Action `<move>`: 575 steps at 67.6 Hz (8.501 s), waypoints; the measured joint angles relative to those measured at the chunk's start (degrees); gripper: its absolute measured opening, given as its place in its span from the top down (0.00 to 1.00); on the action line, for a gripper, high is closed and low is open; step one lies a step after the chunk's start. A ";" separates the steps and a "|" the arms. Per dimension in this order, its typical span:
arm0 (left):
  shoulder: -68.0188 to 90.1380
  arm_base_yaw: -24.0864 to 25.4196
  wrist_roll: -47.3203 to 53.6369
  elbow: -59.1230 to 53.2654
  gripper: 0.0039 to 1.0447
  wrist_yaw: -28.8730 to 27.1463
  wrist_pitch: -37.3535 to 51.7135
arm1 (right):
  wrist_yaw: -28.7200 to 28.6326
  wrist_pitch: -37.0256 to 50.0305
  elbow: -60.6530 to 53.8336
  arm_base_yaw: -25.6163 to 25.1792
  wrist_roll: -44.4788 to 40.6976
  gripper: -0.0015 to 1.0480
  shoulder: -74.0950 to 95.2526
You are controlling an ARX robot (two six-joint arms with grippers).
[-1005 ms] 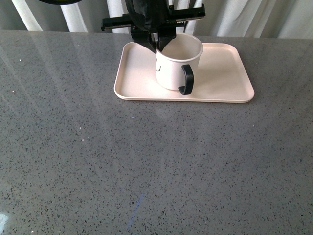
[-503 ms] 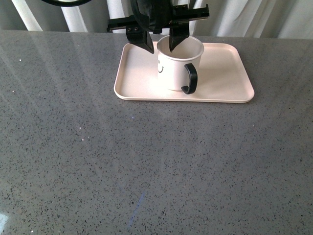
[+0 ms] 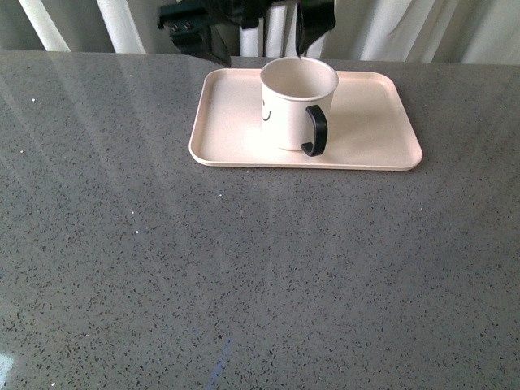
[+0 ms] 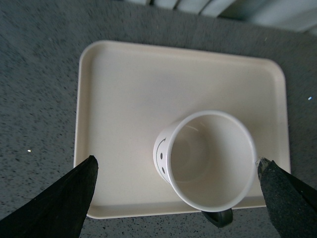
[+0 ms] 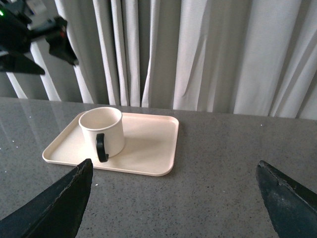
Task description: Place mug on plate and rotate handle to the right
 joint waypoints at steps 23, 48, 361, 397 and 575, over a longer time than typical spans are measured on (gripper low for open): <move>-30.21 9.51 24.09 -54.16 0.69 -13.09 67.01 | -0.04 0.00 0.00 0.00 0.00 0.09 0.00; -45.07 15.65 25.49 -77.64 0.99 -6.34 72.50 | -0.02 0.00 0.00 0.00 0.00 0.09 0.00; -117.48 24.26 25.81 -97.59 0.09 2.16 20.15 | -5.95 -27.26 101.13 17.18 -32.79 0.49 130.42; -117.48 24.26 25.83 -97.59 0.09 2.16 20.15 | -6.73 -29.35 102.25 15.89 -34.86 0.98 130.90; -117.48 24.26 25.83 -97.59 0.09 2.16 20.15 | -12.87 -19.26 85.42 7.45 -46.93 0.98 118.29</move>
